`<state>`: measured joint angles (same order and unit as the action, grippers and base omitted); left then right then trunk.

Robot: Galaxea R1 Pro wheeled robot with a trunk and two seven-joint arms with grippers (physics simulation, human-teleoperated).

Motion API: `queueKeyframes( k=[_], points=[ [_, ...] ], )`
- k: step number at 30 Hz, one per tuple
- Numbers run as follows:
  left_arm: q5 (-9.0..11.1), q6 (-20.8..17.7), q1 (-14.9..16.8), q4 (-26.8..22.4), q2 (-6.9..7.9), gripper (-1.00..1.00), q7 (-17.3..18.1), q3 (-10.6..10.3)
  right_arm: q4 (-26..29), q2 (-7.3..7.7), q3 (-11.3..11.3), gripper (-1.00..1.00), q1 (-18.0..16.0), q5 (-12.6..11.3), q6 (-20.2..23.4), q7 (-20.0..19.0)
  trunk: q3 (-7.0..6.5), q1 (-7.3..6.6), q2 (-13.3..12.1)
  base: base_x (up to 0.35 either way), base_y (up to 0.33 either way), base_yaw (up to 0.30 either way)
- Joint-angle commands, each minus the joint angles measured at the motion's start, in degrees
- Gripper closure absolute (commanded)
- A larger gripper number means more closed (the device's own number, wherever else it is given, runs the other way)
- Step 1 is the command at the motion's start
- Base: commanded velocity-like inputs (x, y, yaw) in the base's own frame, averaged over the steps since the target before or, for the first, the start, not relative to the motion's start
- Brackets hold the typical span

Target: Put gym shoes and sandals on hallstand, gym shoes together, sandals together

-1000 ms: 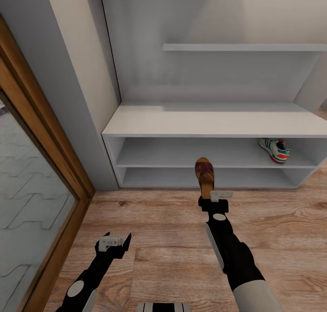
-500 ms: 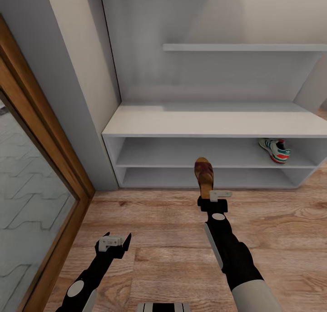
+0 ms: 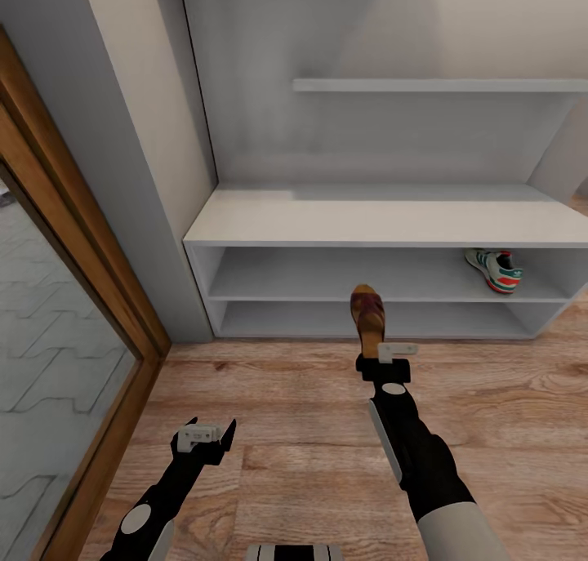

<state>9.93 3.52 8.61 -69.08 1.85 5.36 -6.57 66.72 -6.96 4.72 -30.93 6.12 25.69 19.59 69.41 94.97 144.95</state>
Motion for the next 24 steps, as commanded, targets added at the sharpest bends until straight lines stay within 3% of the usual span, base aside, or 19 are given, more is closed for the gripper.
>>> queueKeyframes(
  k=[1, 24],
  points=[
    [0.00, 0.00, 0.00, 0.00, 0.00, -1.00, 0.00, 0.00, 0.00, 0.00, 0.00, 1.00, 0.00, -0.20, -0.07, 0.08, 0.00, 0.00, 0.00, 0.000, 0.000, 0.000],
    [0.01, -0.08, -0.02, -1.23, 0.16, -1.00, 0.17, 0.06, -0.41, 0.38, -0.38, 1.00, -0.25, -0.19, 0.78, 0.12, 0.00, 0.00, 0.00, 0.000, 0.000, 0.000]
  ],
)
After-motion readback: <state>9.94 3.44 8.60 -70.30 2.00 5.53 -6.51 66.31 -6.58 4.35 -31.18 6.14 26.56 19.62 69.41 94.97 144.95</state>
